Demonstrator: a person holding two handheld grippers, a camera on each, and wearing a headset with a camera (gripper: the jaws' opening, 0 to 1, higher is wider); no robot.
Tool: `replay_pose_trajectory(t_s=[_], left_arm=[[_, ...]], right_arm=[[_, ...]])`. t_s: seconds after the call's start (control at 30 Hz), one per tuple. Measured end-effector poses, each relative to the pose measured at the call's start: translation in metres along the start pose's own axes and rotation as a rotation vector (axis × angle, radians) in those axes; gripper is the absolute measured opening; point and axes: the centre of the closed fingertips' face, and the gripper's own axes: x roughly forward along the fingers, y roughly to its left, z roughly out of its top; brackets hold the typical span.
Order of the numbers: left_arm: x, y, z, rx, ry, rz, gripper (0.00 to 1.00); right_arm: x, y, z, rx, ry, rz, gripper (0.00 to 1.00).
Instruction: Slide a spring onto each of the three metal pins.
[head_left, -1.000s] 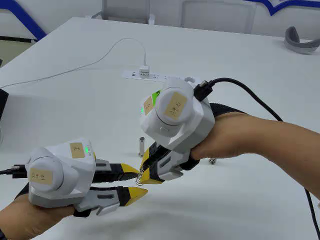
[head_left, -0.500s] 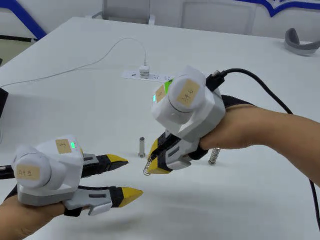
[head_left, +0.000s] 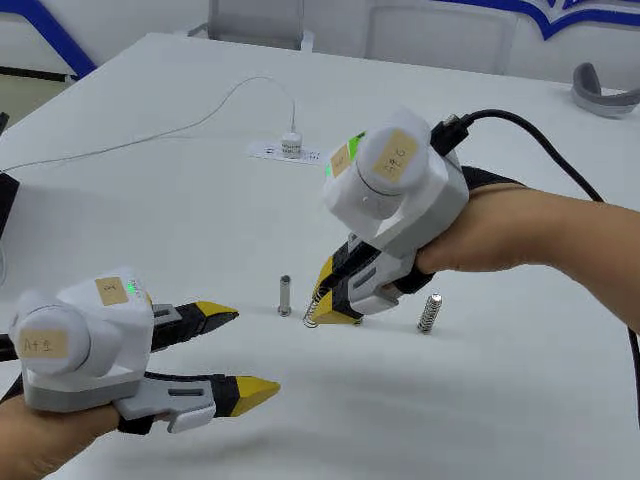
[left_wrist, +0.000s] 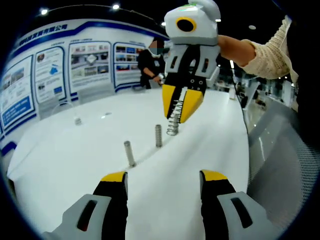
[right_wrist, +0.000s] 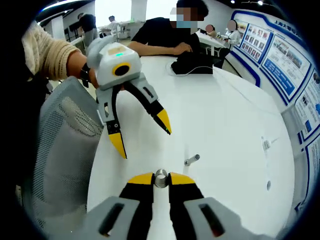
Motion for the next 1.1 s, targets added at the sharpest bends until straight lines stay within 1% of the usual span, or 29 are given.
replay_pose_trajectory(t_s=[0.2, 0.23, 0.3, 0.43, 0.53, 0.63, 0.7, 0.8, 0.93, 1.1], left_arm=[[-0.001, 0.001, 0.001, -0.009, -0.008, 0.008, 0.61], [-0.001, 0.001, 0.001, -0.011, -0.009, 0.009, 0.61], [-0.001, 0.002, 0.002, -0.014, -0.011, 0.011, 0.61], [-0.002, 0.002, 0.000, -0.016, -0.010, 0.012, 0.62], [-0.003, 0.003, 0.000, -0.019, -0.010, 0.014, 0.62], [-0.003, 0.004, 0.000, -0.021, -0.011, 0.015, 0.62], [-0.004, 0.005, 0.000, -0.022, -0.013, 0.016, 0.62], [-0.004, 0.004, 0.000, -0.023, -0.014, 0.017, 0.62], [-0.004, 0.005, 0.000, -0.026, -0.017, 0.019, 0.62], [-0.004, 0.006, 0.000, -0.030, -0.018, 0.023, 0.62]], right_arm=[[-0.004, -0.013, 0.002, -0.005, 0.017, 0.001, 0.12], [-0.006, -0.012, 0.003, -0.006, 0.020, 0.000, 0.12], [-0.007, -0.016, 0.004, -0.008, 0.026, -0.001, 0.12], [-0.006, -0.030, 0.004, -0.013, 0.042, -0.001, 0.12], [-0.007, -0.034, 0.007, -0.013, 0.050, -0.002, 0.12], [-0.005, -0.043, 0.011, -0.017, 0.059, 0.000, 0.12], [-0.004, -0.046, 0.014, -0.021, 0.063, 0.002, 0.12], [0.001, -0.055, 0.018, -0.030, 0.076, 0.004, 0.12], [0.008, -0.059, 0.023, -0.040, 0.093, 0.015, 0.12], [0.015, -0.063, 0.022, -0.046, 0.119, 0.027, 0.12]])
